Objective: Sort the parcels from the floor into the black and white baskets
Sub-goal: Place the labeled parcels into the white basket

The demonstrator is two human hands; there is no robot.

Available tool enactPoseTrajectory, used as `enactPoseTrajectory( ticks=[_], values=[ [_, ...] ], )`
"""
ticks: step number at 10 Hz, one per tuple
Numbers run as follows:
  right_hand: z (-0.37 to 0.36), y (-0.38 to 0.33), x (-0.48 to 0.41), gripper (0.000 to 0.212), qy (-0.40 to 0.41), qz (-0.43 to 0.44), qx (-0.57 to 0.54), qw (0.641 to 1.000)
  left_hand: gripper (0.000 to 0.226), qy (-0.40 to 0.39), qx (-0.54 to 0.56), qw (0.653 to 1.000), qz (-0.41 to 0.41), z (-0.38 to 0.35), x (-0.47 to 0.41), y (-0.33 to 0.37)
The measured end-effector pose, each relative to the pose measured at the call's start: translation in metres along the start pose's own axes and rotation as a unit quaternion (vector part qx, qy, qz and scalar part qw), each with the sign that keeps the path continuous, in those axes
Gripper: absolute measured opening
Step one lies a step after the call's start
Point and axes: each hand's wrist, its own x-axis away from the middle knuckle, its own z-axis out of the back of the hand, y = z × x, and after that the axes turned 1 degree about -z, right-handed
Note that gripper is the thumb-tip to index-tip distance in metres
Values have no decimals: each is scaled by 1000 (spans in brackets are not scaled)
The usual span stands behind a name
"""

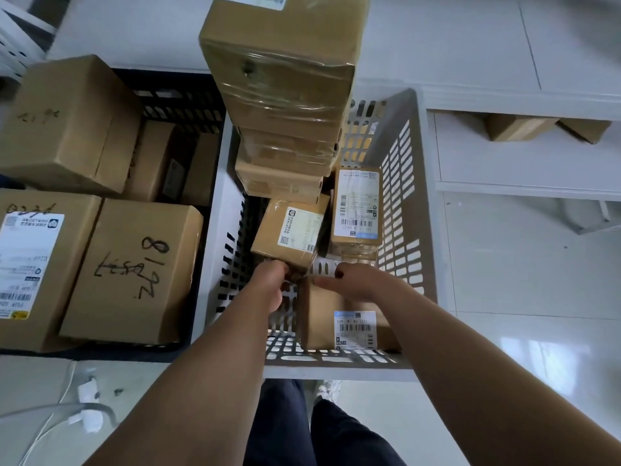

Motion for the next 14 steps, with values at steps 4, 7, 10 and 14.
enactPoseTrajectory(
  ticks=[4, 7, 10, 14],
  values=[
    [17, -3, -2, 85, -38, 40, 103, 993, 42, 4, -33, 999, 7, 2, 12, -3],
    [12, -5, -4, 77, -36, 35, 125, 991, 11, -19, -108, 991, 79, -5, 12, -17],
    [15, 1, -12, 83, -32, 11, 112, 993, 18, -55, -156, 984, 65, -12, 8, -10],
    [-2, 10, -13, 64, -25, 7, 22, 999, 16, -47, -174, 983, 30, -10, 8, -23]
  ],
)
